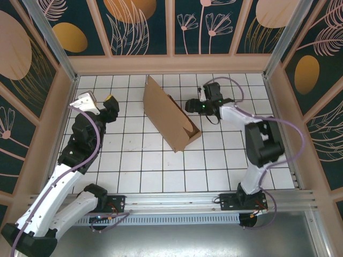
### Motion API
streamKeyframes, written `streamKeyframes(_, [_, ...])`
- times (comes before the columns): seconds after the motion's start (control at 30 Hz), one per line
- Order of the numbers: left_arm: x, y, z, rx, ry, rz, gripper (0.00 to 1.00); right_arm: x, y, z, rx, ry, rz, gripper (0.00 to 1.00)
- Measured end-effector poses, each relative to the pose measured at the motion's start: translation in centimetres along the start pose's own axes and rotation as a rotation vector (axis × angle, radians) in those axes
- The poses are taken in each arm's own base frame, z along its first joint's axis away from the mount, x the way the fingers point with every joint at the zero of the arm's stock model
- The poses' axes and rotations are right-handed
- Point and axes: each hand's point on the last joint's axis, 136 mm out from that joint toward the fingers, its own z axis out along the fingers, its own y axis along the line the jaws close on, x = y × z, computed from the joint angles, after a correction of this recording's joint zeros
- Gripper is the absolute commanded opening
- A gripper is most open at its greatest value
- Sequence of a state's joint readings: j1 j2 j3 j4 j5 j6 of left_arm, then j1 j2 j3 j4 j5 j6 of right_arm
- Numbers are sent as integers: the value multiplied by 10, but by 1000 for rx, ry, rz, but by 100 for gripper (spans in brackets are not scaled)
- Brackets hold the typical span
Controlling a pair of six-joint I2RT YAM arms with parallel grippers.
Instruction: Fold the paper box
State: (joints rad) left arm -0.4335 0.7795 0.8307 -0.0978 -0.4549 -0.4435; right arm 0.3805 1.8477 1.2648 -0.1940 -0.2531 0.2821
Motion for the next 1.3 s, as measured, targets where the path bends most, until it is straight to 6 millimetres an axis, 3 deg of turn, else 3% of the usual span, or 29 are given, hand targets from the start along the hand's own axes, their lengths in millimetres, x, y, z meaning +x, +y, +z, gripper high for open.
streamKeyframes(0.13, [4,3,-1,-4,0,8,72,14,5,41,-42,107,-62,69])
streamKeyframes(0.27, [5,4,-1,-7,-3,11,72,33,3,58,-17,172,-69,56])
streamKeyframes(0.4, [4,4,-1,-5,-7,8,72,31,-7,57,43,131,6,40])
streamKeyframes(0.5, [3,3,-1,-4,-9,7,72,39,-21,45,83,90,124,28])
streamKeyframes(0.6, [3,4,-1,-8,-10,7,72,48,-35,26,119,40,267,26])
streamKeyframes(0.73, [3,5,-1,-14,-13,7,72,61,-46,6,136,-31,466,29])
streamKeyframes(0.83, [3,5,-1,-14,-13,7,72,82,-43,-9,119,-81,626,40])
streamKeyframes(0.9, [2,5,-1,-14,-13,6,72,103,-28,-14,82,-83,687,57])
streamKeyframes(1.03, [2,5,-1,-14,-13,6,72,124,16,-10,37,-8,604,70])
streamKeyframes(1.13, [2,5,-1,-13,-13,6,72,105,27,-12,56,-31,477,72])
streamKeyframes(1.3, [0,5,-3,-9,-22,1,72,77,15,-34,167,-120,184,70])
